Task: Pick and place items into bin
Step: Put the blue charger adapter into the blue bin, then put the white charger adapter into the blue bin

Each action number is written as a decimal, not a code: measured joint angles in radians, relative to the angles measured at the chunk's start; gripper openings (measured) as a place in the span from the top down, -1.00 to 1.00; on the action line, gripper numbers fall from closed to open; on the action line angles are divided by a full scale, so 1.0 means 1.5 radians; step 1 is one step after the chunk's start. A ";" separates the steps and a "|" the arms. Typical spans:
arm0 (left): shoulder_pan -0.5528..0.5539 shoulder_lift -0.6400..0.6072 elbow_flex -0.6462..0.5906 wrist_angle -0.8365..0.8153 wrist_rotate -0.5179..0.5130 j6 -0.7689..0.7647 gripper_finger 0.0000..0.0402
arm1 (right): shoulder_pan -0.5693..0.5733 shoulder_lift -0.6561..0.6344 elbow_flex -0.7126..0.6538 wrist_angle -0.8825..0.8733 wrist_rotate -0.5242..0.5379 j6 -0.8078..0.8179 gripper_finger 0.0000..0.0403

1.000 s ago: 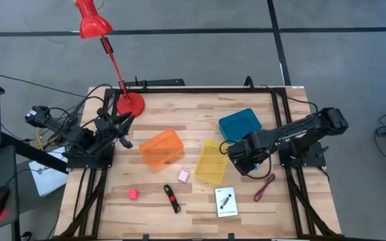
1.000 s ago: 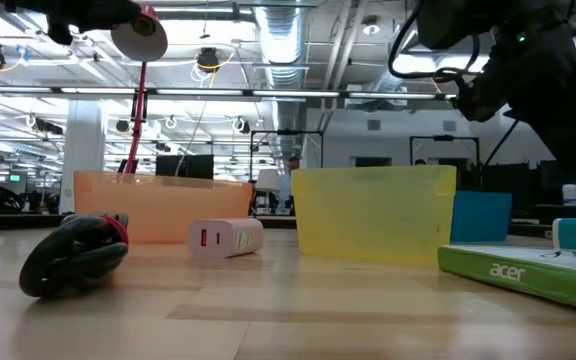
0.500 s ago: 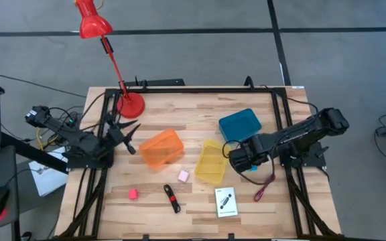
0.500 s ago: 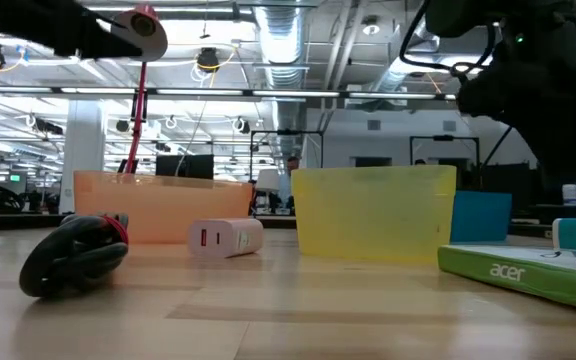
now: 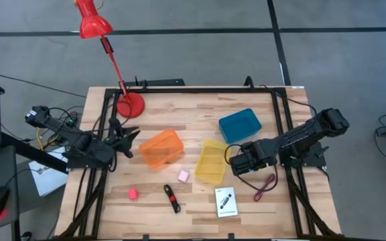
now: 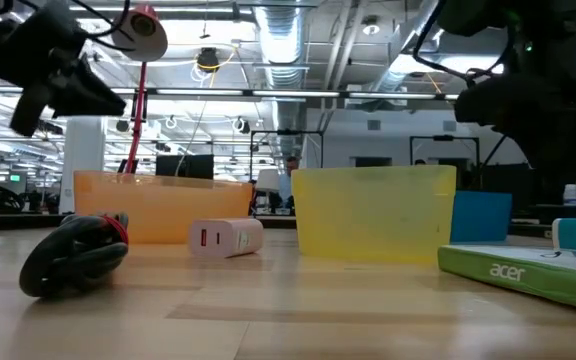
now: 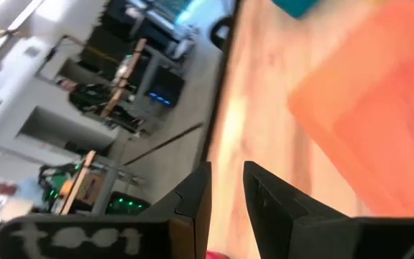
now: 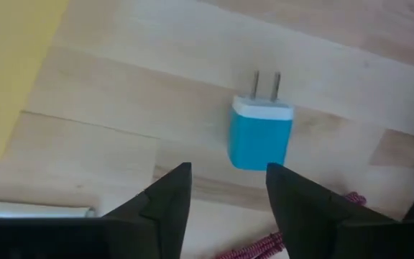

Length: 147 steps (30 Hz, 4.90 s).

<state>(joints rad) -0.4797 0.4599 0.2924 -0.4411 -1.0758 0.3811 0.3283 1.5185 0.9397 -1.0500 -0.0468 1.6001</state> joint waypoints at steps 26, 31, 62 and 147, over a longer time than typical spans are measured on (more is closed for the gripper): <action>0.000 0.000 0.000 -0.061 0.168 0.012 0.64 | 0.009 0.049 -0.021 -0.003 0.016 0.069 -0.16; 0.000 0.000 0.000 -0.061 0.169 0.013 0.64 | 0.020 0.049 -0.021 0.000 0.033 0.100 -0.16; 0.000 0.000 0.000 -0.061 0.172 0.013 0.64 | 0.021 0.022 -0.156 0.189 0.110 0.038 0.05; 0.000 0.016 0.000 0.693 0.170 0.127 0.64 | -0.485 0.036 -0.060 0.188 0.078 -0.719 -0.40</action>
<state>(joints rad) -0.4798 0.4839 0.2924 0.5978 -0.8205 0.5708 -0.3996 1.5723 0.8499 -0.7686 0.0697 0.5209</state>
